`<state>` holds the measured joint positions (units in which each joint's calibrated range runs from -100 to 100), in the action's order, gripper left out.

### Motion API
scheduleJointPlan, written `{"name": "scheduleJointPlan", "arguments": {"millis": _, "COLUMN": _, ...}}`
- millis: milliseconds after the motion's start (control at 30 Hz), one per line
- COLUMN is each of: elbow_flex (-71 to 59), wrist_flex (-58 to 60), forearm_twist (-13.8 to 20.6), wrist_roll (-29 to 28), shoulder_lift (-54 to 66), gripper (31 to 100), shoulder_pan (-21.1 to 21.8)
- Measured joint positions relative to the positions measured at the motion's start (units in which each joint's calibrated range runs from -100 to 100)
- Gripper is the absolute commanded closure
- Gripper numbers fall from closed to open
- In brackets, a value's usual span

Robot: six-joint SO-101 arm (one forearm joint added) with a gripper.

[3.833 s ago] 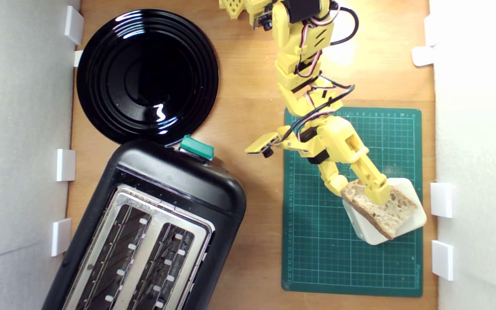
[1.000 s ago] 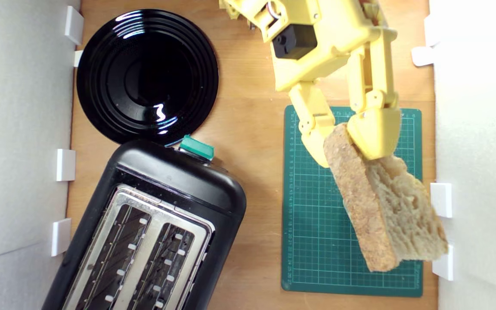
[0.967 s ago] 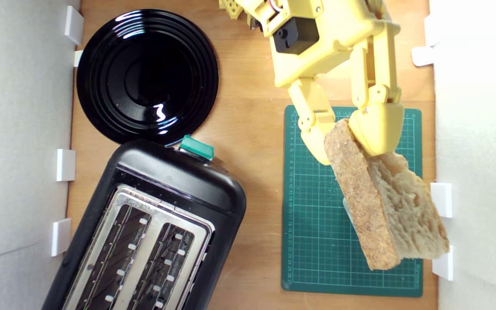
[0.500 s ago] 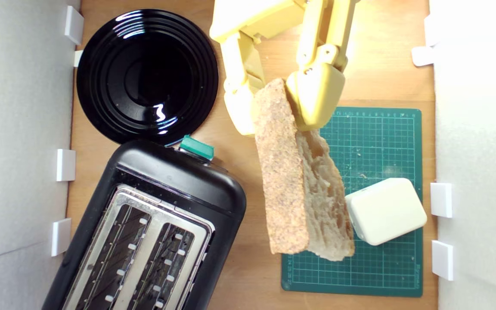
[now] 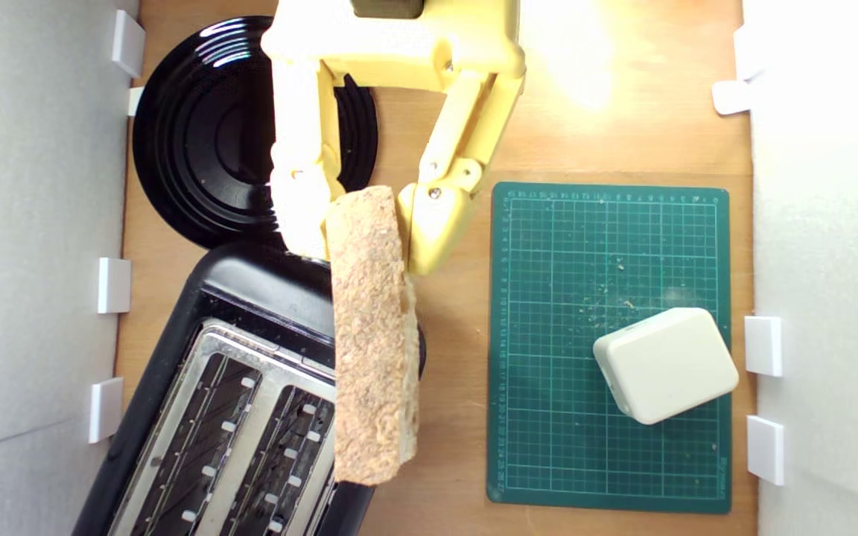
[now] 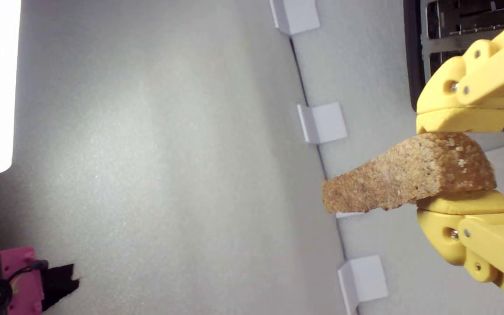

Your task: Pick bread and place in toaster

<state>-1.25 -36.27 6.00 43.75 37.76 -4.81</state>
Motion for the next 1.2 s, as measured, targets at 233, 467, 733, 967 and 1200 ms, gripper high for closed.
{"name": "scheduleJointPlan", "arguments": {"millis": 233, "elbow_flex": 0.0, "wrist_flex": -2.88, "forearm_twist": 0.0, "wrist_roll": 3.67, "shoulder_lift": -2.1, "gripper": 72.3, "shoulder_pan": -4.39}}
{"name": "scheduleJointPlan", "arguments": {"millis": 467, "elbow_flex": 4.9, "wrist_flex": -4.66, "forearm_twist": 0.0, "wrist_roll": 4.19, "shoulder_lift": -6.38, "gripper": 72.2, "shoulder_pan": -7.51}}
{"name": "scheduleJointPlan", "arguments": {"millis": 733, "elbow_flex": 6.84, "wrist_flex": -4.75, "forearm_twist": 0.0, "wrist_roll": 4.29, "shoulder_lift": -9.83, "gripper": 72.1, "shoulder_pan": -11.53}}
{"name": "scheduleJointPlan", "arguments": {"millis": 967, "elbow_flex": 6.84, "wrist_flex": -4.75, "forearm_twist": 0.0, "wrist_roll": 4.5, "shoulder_lift": -13.44, "gripper": 72.1, "shoulder_pan": -14.55}}
{"name": "scheduleJointPlan", "arguments": {"millis": 1200, "elbow_flex": 9.71, "wrist_flex": -4.75, "forearm_twist": 0.0, "wrist_roll": 4.5, "shoulder_lift": -17.72, "gripper": 72.1, "shoulder_pan": -14.74}}
